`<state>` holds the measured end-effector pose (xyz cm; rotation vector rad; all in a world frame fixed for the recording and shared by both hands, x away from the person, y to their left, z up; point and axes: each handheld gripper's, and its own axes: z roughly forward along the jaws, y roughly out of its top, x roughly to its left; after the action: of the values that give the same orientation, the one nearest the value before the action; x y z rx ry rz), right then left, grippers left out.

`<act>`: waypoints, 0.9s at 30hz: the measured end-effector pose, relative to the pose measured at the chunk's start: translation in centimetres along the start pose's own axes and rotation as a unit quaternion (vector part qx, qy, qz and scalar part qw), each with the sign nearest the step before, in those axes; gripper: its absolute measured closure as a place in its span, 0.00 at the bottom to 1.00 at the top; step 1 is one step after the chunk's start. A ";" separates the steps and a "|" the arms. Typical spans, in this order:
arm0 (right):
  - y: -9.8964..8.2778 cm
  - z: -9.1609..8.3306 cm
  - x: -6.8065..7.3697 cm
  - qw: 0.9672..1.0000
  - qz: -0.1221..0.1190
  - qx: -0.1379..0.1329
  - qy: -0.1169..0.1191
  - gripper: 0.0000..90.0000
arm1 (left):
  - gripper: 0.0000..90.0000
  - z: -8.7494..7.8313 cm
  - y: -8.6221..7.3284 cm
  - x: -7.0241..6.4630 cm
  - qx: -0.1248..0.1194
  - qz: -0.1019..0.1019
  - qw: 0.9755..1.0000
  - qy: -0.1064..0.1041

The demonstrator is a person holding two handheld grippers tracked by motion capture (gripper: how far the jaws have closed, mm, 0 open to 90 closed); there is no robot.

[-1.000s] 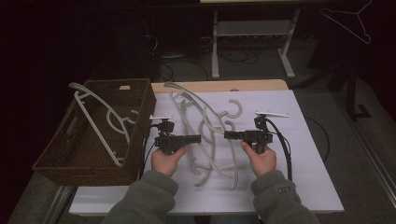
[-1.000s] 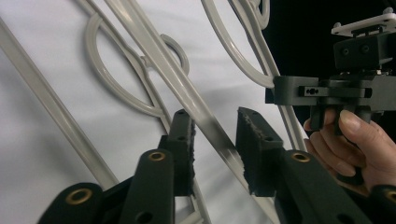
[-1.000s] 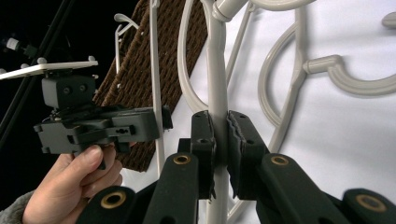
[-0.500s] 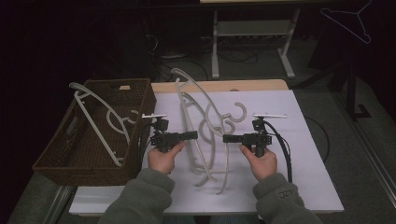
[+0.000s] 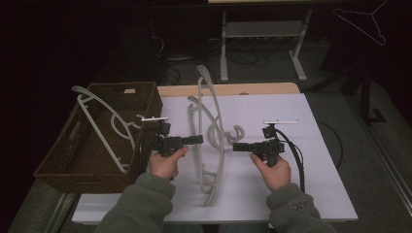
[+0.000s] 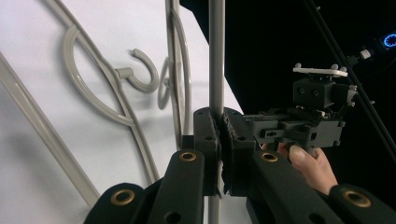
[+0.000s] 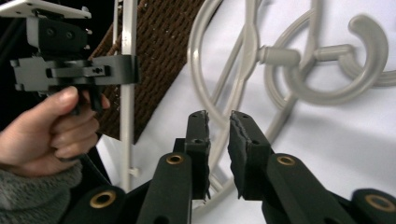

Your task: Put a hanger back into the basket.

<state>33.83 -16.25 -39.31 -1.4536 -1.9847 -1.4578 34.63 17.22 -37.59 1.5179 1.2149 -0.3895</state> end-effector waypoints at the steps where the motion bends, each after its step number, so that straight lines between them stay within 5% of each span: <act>1: 0.0 -0.2 0.0 1.000 0.001 -0.001 0.000 0.81 | 0.95 -0.1 0.1 -0.1 0.001 0.003 1.000 -0.001; 11: -0.6 -1.9 -0.1 1.000 -0.023 -0.001 -0.016 0.65 | 0.95 -3.5 2.4 -1.5 -0.032 0.017 0.999 -0.004; 17: -0.8 -2.9 -0.3 0.997 -0.055 -0.006 -0.055 0.58 | 0.95 -6.2 3.6 -1.8 -0.051 0.024 0.998 0.004; 27: -1.1 -3.9 -0.2 0.992 -0.098 -0.016 -0.082 0.48 | 0.95 -10.8 5.2 -1.5 -0.091 0.024 0.995 0.015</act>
<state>31.76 -19.61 -38.28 -1.4700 -2.2697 -1.4959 34.56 26.57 -29.89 1.3983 1.2012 -0.2186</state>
